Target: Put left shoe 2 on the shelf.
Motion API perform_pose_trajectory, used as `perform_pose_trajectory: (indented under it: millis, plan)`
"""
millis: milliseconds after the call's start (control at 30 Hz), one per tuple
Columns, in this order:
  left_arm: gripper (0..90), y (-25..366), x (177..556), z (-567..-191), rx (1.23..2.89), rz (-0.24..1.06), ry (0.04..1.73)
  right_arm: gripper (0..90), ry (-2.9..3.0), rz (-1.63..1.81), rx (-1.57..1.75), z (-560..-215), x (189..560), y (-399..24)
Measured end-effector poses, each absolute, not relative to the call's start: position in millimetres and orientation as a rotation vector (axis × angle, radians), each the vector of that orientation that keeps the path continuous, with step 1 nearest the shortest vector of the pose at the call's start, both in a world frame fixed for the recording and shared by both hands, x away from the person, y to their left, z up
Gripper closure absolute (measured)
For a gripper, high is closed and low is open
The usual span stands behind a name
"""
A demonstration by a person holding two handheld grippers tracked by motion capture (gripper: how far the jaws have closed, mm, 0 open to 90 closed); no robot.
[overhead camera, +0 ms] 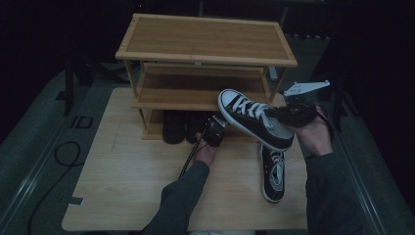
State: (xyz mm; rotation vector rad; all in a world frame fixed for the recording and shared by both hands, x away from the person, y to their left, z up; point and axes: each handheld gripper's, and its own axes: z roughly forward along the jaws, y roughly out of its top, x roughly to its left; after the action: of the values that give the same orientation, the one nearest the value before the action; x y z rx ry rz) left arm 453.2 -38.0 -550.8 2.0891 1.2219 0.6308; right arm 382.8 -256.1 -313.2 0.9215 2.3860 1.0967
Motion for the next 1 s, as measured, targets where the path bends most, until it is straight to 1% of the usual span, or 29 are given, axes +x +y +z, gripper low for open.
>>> perform_pose_trajectory:
  millis: [667,767,967,1000]
  plan:
    - [90.0,-37.8,452.9,-550.3,2.092,0.648,1.23,88.1,2.362,1.141,0.968,-313.2,408.8,-230.2]
    - [90.0,-37.9,453.2,-550.9,2.091,0.624,1.22,88.1,2.349,1.156,0.988,-315.0,415.2,-224.1]
    - [90.0,-37.3,452.7,-549.9,2.096,0.661,1.232,88.0,2.318,1.175,1.026,-316.7,423.9,-212.1]
    - [90.0,-37.4,453.0,-550.2,2.096,0.648,1.227,88.0,2.315,1.177,1.032,-317.1,425.1,-210.0]
